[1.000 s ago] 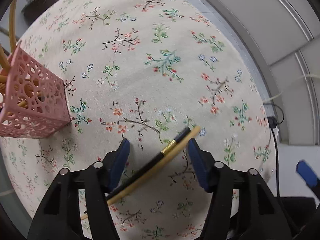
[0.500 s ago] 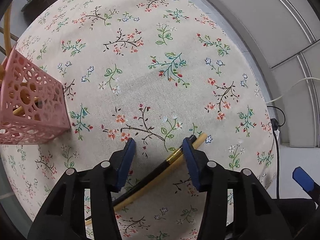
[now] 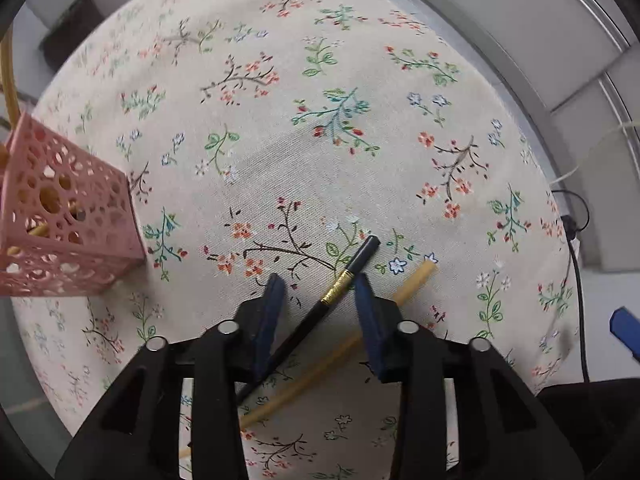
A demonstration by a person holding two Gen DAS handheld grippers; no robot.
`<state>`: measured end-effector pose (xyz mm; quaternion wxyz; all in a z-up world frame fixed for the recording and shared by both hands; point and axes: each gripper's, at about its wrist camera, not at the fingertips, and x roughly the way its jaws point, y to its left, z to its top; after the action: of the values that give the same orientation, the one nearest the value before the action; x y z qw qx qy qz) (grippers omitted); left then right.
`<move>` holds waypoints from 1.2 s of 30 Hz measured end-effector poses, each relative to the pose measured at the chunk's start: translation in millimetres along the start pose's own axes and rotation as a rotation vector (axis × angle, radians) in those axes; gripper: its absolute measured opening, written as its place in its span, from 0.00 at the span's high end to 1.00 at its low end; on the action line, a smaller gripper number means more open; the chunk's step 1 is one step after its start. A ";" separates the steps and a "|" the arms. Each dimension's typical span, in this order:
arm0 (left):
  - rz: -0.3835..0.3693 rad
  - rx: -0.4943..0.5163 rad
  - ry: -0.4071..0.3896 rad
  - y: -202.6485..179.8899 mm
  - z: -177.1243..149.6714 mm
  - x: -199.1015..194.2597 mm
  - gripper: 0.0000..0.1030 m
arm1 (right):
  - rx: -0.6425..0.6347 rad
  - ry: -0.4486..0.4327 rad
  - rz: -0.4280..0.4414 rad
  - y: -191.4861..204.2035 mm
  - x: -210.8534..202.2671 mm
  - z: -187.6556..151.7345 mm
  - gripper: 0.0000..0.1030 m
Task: Organize utensils
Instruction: 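Grasp a black-tipped chopstick with the left tool while the right tool reaches the pile, then grasp a wooden chopstick with the right tool while the left tool lifts toward the holder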
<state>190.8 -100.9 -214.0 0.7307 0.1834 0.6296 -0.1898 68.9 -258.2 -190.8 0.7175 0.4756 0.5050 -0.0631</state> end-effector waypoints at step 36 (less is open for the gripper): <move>0.032 -0.224 -0.420 74.7 -142.0 -167.8 0.94 | -0.401 0.095 -0.230 98.3 126.3 -34.6 0.92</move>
<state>85.3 43.1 -65.5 0.8643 0.0679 0.4780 -0.1411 163.0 -130.1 -230.3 0.7610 0.2654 0.5916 -0.0204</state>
